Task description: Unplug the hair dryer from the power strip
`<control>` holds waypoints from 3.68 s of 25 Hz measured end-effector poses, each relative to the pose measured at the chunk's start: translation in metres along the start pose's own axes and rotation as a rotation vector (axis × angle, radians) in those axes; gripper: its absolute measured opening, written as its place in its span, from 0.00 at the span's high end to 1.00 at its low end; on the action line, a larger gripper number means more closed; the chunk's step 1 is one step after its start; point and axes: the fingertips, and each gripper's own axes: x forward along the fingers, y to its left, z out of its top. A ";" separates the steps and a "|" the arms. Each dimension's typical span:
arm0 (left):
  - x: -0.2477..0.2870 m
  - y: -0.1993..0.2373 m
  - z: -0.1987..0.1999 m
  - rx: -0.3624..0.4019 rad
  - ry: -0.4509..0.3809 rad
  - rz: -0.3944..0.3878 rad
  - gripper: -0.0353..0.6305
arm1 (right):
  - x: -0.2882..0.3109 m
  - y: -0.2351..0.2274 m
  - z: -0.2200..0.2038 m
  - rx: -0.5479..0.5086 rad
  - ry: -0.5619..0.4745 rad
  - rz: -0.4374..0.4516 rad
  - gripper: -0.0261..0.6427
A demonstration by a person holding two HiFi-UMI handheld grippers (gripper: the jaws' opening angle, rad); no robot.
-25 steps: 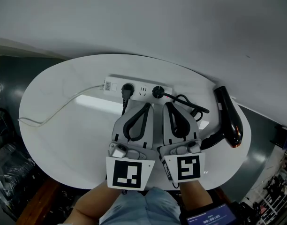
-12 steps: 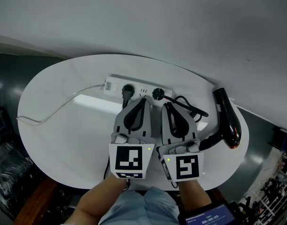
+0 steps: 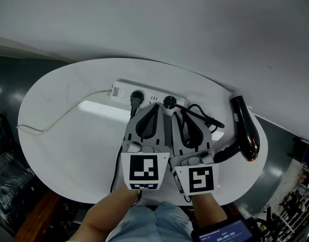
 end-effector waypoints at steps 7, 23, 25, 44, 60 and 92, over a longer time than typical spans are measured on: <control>0.000 -0.001 -0.001 -0.017 0.004 -0.017 0.95 | 0.006 0.002 0.003 -0.011 0.002 0.004 0.82; 0.000 -0.006 0.003 -0.124 -0.020 -0.119 0.95 | 0.017 0.006 0.010 -0.098 0.011 0.164 0.78; 0.000 -0.006 0.003 -0.128 -0.020 -0.123 0.95 | 0.018 0.008 0.009 -0.118 0.013 0.177 0.78; -0.001 -0.008 0.002 -0.114 -0.015 -0.161 0.95 | 0.028 0.010 0.007 -0.171 0.057 0.267 0.86; -0.001 -0.008 -0.001 -0.075 0.012 -0.152 0.95 | 0.031 0.017 0.025 -0.150 -0.029 0.240 0.88; 0.001 -0.010 -0.002 -0.030 0.026 -0.153 0.95 | 0.030 0.015 0.023 -0.139 -0.034 0.233 0.88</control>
